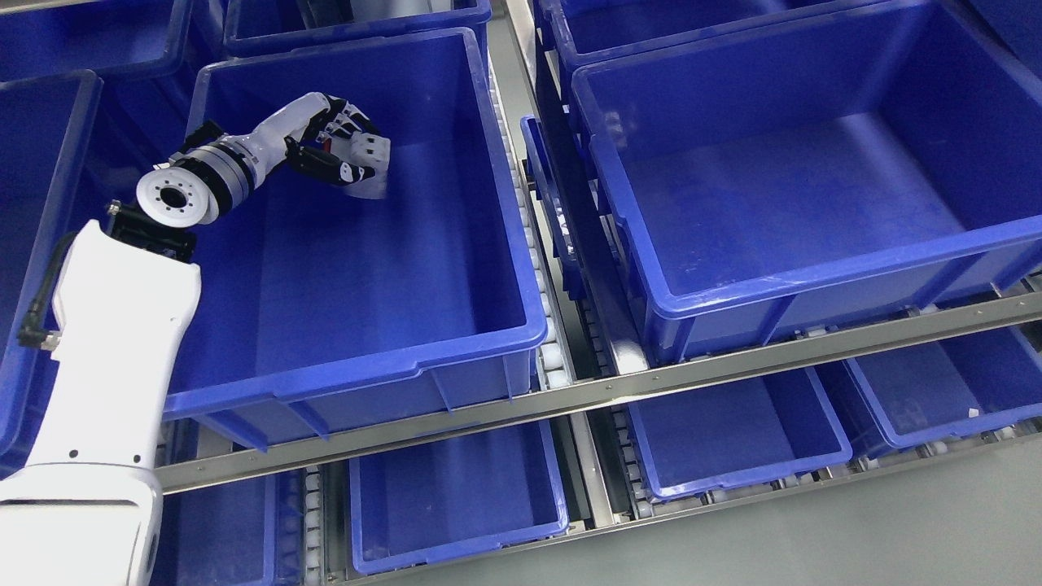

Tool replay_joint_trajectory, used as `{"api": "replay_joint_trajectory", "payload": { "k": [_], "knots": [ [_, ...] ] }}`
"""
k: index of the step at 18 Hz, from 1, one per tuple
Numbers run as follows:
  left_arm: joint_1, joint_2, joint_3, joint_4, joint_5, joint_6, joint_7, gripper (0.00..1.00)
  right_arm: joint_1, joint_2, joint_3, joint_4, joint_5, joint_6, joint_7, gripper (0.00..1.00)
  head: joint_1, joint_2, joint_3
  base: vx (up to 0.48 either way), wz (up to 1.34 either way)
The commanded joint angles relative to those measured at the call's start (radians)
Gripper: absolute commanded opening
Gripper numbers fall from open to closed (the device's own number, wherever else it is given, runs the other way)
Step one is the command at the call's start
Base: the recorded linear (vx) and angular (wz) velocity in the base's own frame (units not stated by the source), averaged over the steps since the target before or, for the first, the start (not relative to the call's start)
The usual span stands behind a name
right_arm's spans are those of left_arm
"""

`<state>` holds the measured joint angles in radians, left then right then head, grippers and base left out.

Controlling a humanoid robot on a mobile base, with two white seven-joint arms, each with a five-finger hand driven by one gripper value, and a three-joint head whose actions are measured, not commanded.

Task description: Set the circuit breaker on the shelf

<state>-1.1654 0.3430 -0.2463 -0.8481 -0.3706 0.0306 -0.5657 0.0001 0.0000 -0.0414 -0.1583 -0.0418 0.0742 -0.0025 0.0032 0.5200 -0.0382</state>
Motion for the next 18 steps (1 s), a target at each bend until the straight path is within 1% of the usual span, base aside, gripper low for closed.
{"api": "replay_joint_trajectory", "payload": {
  "k": [1,5,6,7,8,9,10,12,14,15,16,17,18],
  "knots": [
    [-0.004,-0.032,-0.025,0.073,-0.002,0.0,0.007,0.38,0.017,-0.017,0.0,0.0,0.0,-0.027,-0.001,1.0,0.0,0.0,0.0,0.002,0.03],
    [0.0,-0.022,-0.027,0.077,-0.004,0.006,0.007,0.44,0.017,-0.017,0.0,-0.001,0.0,-0.027,-0.001,1.0,0.0,0.0,0.0,0.003,-0.01],
    [-0.002,-0.024,-0.024,0.077,-0.004,0.009,0.007,0.47,0.017,-0.017,0.0,0.0,0.0,-0.027,-0.001,1.0,0.0,0.0,0.0,0.006,-0.01],
    [-0.004,-0.024,-0.016,0.077,-0.002,0.011,0.007,0.52,0.017,-0.017,0.0,0.0,-0.001,-0.027,-0.001,1.0,0.0,0.0,0.0,0.006,-0.01],
    [-0.005,-0.024,0.005,0.073,-0.002,0.012,0.006,0.61,0.017,-0.017,0.0,0.0,0.0,-0.027,-0.001,1.0,0.0,0.0,0.0,0.0,0.0],
    [-0.016,-0.024,0.06,0.07,-0.001,0.012,0.007,0.73,0.017,-0.017,0.0,0.0,0.0,-0.027,-0.001,1.0,0.0,0.0,0.0,0.0,0.0],
    [-0.026,-0.024,0.12,0.067,-0.001,0.012,0.007,0.78,0.017,-0.017,0.0,0.0,0.0,-0.027,-0.001,1.0,0.0,0.0,0.0,0.0,0.0],
    [-0.043,-0.039,0.293,0.058,0.004,0.012,0.027,0.97,0.017,-0.017,0.0,0.0,0.0,-0.027,-0.001,1.0,0.0,0.0,0.0,0.0,0.0],
    [-0.05,-0.083,0.474,0.0,0.013,0.014,0.097,0.99,0.017,-0.017,0.0,0.0,-0.001,-0.027,-0.001,1.0,0.0,0.0,0.0,-0.003,-0.01],
    [-0.051,-0.119,0.584,-0.027,0.013,0.014,0.166,0.99,0.017,-0.017,0.0,0.0,0.0,-0.027,-0.001,1.0,0.0,0.0,0.0,-0.007,-0.01],
    [-0.053,-0.14,0.669,-0.044,0.013,0.014,0.259,0.99,0.017,-0.017,0.0,0.0,-0.001,-0.027,-0.001,1.0,0.0,0.0,0.0,-0.047,-0.01],
    [-0.048,-0.165,0.72,-0.093,0.015,0.012,0.373,0.99,0.017,-0.017,0.0,0.0,-0.001,-0.027,-0.001,1.0,0.0,0.0,0.0,-0.047,-0.01],
    [-0.028,-0.203,0.735,-0.186,0.016,0.008,0.495,0.99,0.017,-0.017,0.0,0.0,0.0,-0.027,-0.001,1.0,0.0,0.0,0.0,-0.091,-0.03]
  ]
}}
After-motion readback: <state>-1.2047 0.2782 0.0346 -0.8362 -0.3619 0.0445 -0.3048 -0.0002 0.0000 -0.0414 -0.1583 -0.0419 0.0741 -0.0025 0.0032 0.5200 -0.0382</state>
